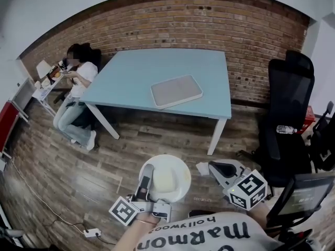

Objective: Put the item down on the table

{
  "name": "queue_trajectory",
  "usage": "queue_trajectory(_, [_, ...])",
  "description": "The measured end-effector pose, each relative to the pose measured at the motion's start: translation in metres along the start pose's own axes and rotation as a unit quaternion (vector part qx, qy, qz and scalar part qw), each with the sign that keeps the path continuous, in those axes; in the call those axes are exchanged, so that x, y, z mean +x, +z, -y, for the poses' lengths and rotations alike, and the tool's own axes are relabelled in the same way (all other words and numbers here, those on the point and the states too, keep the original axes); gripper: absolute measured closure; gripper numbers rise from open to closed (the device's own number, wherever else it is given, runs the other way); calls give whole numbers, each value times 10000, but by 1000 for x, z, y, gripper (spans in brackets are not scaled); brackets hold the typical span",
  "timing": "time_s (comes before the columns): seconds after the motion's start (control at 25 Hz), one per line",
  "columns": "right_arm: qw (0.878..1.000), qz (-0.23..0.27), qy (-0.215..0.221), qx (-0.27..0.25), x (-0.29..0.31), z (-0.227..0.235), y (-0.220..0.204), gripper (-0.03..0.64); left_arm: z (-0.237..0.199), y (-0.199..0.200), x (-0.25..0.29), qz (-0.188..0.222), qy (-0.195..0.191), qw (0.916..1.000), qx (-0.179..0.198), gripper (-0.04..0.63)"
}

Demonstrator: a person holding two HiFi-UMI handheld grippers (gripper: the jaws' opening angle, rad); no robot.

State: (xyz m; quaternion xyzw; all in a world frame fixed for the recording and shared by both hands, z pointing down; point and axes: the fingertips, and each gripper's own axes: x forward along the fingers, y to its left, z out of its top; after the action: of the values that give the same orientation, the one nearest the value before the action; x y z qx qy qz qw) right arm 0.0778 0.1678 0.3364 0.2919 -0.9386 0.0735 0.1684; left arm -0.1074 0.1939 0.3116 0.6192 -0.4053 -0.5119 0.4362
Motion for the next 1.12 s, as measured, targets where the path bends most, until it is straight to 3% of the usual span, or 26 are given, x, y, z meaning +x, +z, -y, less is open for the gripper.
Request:
queue_trajectory(0.44, [9998, 112, 162, 64, 15, 41, -4, 607, -15, -13, 31, 89, 74, 9999, 94, 540])
queue_trajectory(0.68, [9993, 192, 299, 120, 19, 33, -10, 607, -18, -14, 24, 107, 113, 9998, 130, 540])
queue_trajectory(1.12, [9993, 150, 148, 297, 35, 47, -15, 607, -36, -6, 42, -28, 85, 9999, -79, 540])
